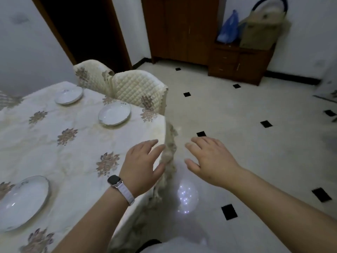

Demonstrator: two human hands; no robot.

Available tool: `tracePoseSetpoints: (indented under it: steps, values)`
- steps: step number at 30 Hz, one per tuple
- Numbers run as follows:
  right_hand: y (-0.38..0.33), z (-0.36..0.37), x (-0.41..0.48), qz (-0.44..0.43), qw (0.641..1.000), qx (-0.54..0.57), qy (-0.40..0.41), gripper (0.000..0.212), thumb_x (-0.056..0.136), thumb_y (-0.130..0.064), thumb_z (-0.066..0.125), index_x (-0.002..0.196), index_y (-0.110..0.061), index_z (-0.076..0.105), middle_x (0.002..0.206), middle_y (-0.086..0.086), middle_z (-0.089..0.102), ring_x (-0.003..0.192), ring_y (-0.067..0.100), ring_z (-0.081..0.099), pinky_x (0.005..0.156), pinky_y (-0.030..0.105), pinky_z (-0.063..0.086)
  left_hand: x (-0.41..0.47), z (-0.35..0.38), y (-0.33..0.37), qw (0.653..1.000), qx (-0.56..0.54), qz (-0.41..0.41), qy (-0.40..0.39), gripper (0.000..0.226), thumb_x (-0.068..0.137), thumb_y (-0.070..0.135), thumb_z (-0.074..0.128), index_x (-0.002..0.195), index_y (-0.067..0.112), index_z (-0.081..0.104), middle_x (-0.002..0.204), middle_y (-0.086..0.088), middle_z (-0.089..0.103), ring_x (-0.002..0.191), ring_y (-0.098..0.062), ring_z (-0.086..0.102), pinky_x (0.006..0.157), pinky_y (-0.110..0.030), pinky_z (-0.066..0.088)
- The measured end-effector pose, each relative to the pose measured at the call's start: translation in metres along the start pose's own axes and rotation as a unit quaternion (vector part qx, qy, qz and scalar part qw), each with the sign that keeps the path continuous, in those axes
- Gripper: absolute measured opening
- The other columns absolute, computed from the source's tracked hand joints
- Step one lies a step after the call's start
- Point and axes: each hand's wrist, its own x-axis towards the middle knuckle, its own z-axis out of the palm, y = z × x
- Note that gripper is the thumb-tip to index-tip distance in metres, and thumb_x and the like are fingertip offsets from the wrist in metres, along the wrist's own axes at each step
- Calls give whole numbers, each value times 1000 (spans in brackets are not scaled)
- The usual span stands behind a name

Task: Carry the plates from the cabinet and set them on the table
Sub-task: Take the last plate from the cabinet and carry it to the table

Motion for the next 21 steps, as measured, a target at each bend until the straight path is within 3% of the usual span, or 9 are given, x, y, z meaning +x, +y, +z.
tracePoseSetpoints:
  steps: [4,8,12,17,21]
  values:
    - [60,-11,-27,76,997,-1,9,51,92,-49,45,131,-18,56,137,9,56,124,29,50,103,42,36,47,13,53,997,-17,68,-23,46,84,41,54,122,17,65,125,-9,64,109,-32,60,89,-44,47]
    - [105,-17,-49,161,986,9,33,50,91,-48,46,128,-16,59,132,10,59,121,30,53,100,42,39,91,30,92,989,-33,139,-37,44,84,39,59,122,16,65,126,-9,63,108,-33,60,89,-45,49]
    - [147,-20,-61,230,972,10,38,49,93,-45,53,132,-15,57,135,10,57,123,30,51,101,42,37,138,50,124,978,-45,201,-35,48,85,43,50,121,16,65,125,-10,64,110,-33,60,88,-46,49]
    - [199,-24,-52,307,950,2,52,46,90,-42,57,124,-13,63,125,13,63,114,34,58,95,45,43,208,86,150,960,-72,265,-48,47,84,43,52,121,17,66,124,-8,65,111,-32,60,93,-45,46]
    - [243,-29,-22,347,937,-17,41,48,94,-45,51,132,-17,57,135,8,57,123,29,50,102,42,36,280,117,158,946,-84,310,-55,47,84,43,50,120,17,66,124,-8,65,110,-31,61,93,-44,45]
